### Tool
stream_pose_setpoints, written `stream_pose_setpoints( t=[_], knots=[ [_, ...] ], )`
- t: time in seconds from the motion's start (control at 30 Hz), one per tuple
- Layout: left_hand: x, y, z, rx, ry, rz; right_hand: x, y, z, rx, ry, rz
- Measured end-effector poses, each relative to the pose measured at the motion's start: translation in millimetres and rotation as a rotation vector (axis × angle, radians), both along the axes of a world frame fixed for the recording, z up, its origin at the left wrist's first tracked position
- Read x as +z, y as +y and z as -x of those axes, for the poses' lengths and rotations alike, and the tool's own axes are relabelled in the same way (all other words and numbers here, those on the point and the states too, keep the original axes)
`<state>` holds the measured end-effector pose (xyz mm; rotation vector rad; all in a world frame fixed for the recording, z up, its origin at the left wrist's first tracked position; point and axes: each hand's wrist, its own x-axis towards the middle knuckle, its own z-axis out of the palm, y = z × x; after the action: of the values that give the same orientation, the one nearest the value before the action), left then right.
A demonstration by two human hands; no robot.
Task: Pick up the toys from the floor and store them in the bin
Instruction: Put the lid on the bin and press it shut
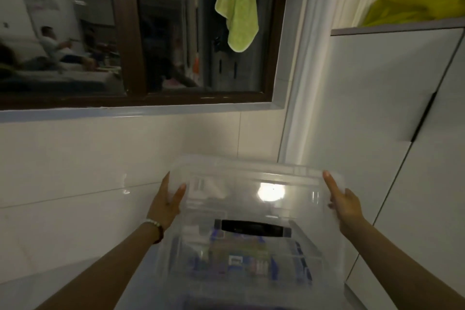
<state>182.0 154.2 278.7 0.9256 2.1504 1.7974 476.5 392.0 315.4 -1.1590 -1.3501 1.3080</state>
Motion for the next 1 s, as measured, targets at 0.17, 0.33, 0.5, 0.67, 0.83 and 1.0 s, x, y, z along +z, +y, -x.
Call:
stream_pose_setpoints(
  t=[0.17,0.33,0.5,0.67,0.83,1.0],
  knots=[
    [-50,4,-7,0.214,-0.091,-0.044,-48,10,-4,0.076,-0.056,0.081],
    [-71,19,0,0.271,-0.199,0.117,-86,8,-32,0.313,-0.033,0.135],
    [-70,33,18,0.292,-0.32,0.101,-109,-6,-40,0.424,-0.255,0.149],
    [-65,36,26,0.195,-0.359,0.185,-104,5,-24,0.24,-0.162,0.123],
    [-99,26,29,0.061,-0.364,0.425,-117,26,0,0.135,-0.164,0.243],
    [-140,21,27,0.18,-0.327,0.471,-164,17,17,0.189,-0.438,0.18]
  ],
)
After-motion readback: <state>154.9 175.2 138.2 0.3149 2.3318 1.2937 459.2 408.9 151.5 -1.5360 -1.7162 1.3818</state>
